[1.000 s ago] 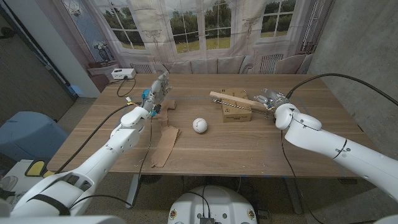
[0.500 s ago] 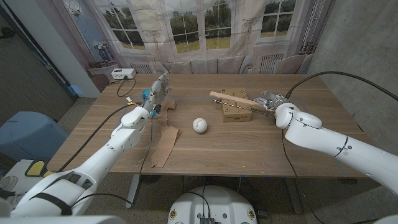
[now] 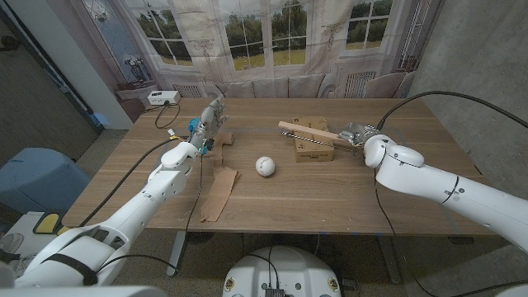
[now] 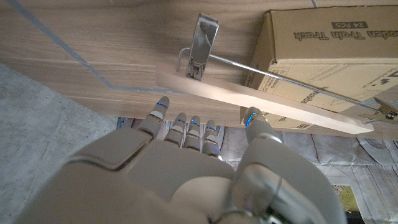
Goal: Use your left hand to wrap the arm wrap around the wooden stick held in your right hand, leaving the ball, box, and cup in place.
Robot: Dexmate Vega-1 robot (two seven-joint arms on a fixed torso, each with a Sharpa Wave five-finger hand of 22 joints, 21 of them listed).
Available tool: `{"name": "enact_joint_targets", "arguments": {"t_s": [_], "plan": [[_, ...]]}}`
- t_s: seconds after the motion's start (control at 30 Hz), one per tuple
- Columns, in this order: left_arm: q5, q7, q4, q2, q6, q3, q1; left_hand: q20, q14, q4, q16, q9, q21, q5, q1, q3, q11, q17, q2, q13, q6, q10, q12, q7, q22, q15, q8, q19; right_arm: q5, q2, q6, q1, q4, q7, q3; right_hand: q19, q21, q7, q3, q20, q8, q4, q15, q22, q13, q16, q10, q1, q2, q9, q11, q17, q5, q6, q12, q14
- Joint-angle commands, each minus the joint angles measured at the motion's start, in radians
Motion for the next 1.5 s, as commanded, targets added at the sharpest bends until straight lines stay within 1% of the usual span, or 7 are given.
{"name": "enact_joint_targets", "arguments": {"t_s": [0.03,0.33,0.47,0.67,1.0,1.23,1.5], "plan": [[0.001,-0.006,0.016,-0.002,0.002,0.000,-0.012,0.004,-0.043,-0.004,0.004,0.005,0.000,0.003,-0.005,-0.002,0.007,0.005,0.004,0.004,-0.007,-0.033,0.002,0.004,0.002,0.006,0.007,0.007,-0.028,0.019,-0.044,0.081,0.047,0.053,-0.083,0.002,0.001,-0.003,0.017,0.006,-0.002,-0.005,0.001,0.003,0.004,-0.004,-0.011,0.022,-0.003,0.001,-0.003,0.002,0.011,-0.014,-0.006,-0.003],[0.001,-0.008,0.022,-0.002,0.005,0.000,-0.019,0.005,-0.043,-0.004,0.004,0.005,0.000,0.003,-0.005,-0.003,0.008,0.005,0.003,0.004,-0.006,-0.031,0.003,0.004,0.002,0.006,0.007,0.007,-0.059,0.030,-0.087,0.151,0.079,0.100,-0.164,0.000,-0.002,-0.008,0.045,0.006,0.000,-0.015,-0.002,0.003,0.004,-0.008,-0.026,0.068,-0.003,0.002,-0.017,0.002,0.029,-0.031,-0.008,-0.014],[0.000,-0.013,0.029,-0.003,0.005,0.000,-0.024,0.005,-0.042,-0.004,0.004,0.005,0.000,0.004,-0.006,-0.003,0.007,0.005,0.003,0.004,-0.005,-0.031,0.002,0.005,0.002,0.006,0.007,0.007,-0.065,0.035,-0.092,0.170,0.089,0.110,-0.184,0.001,-0.003,-0.010,0.069,0.005,0.002,-0.019,-0.002,0.002,0.004,-0.008,-0.029,0.103,0.003,0.002,-0.018,0.002,0.049,-0.037,-0.007,-0.014],[-0.002,-0.019,0.045,-0.009,0.004,0.001,-0.033,0.006,-0.041,-0.003,0.004,0.005,0.000,0.004,-0.007,-0.004,0.007,0.005,0.003,0.004,-0.005,-0.032,0.002,0.005,0.002,0.005,0.007,0.008,-0.075,0.039,-0.093,0.205,0.106,0.140,-0.220,0.005,-0.003,-0.012,0.086,0.006,0.002,-0.020,-0.002,0.002,0.004,-0.008,-0.034,0.129,0.001,0.002,-0.013,0.002,0.066,-0.046,-0.007,-0.012],[-0.001,-0.031,0.076,-0.019,-0.001,0.003,-0.049,0.005,-0.043,-0.003,0.004,0.005,0.000,0.004,-0.008,-0.005,0.006,0.005,0.002,0.004,-0.005,-0.032,0.002,0.006,0.002,0.006,0.007,0.008,-0.091,0.048,-0.089,0.265,0.134,0.210,-0.279,0.008,-0.003,-0.021,0.103,0.008,-0.004,-0.021,0.003,0.001,0.005,-0.010,-0.048,0.160,-0.022,0.002,-0.016,0.002,0.086,-0.080,-0.009,-0.017],[-0.002,-0.035,0.095,-0.026,-0.006,0.003,-0.059,0.005,-0.043,-0.003,0.003,0.005,-0.001,0.004,-0.008,-0.005,0.007,0.005,0.002,0.004,-0.004,-0.032,0.001,0.006,0.002,0.005,0.006,0.007,-0.133,0.071,-0.097,0.327,0.171,0.269,-0.357,0.011,-0.003,-0.026,0.122,0.010,-0.002,-0.020,0.004,0.001,0.005,-0.009,-0.054,0.188,-0.021,0.002,-0.020,0.002,0.108,-0.091,-0.009,-0.017],[-0.002,-0.037,0.110,-0.032,-0.008,0.003,-0.067,0.005,-0.042,-0.002,0.004,0.005,-0.001,0.005,-0.009,-0.006,0.006,0.005,0.002,0.004,-0.005,-0.032,0.002,0.006,0.002,0.004,0.006,0.008,-0.167,0.101,-0.096,0.364,0.217,0.298,-0.402,0.022,0.000,-0.025,0.142,0.007,0.001,-0.021,0.001,0.001,0.005,-0.006,-0.051,0.218,-0.024,0.002,-0.020,0.002,0.133,-0.095,-0.005,-0.008]]}}
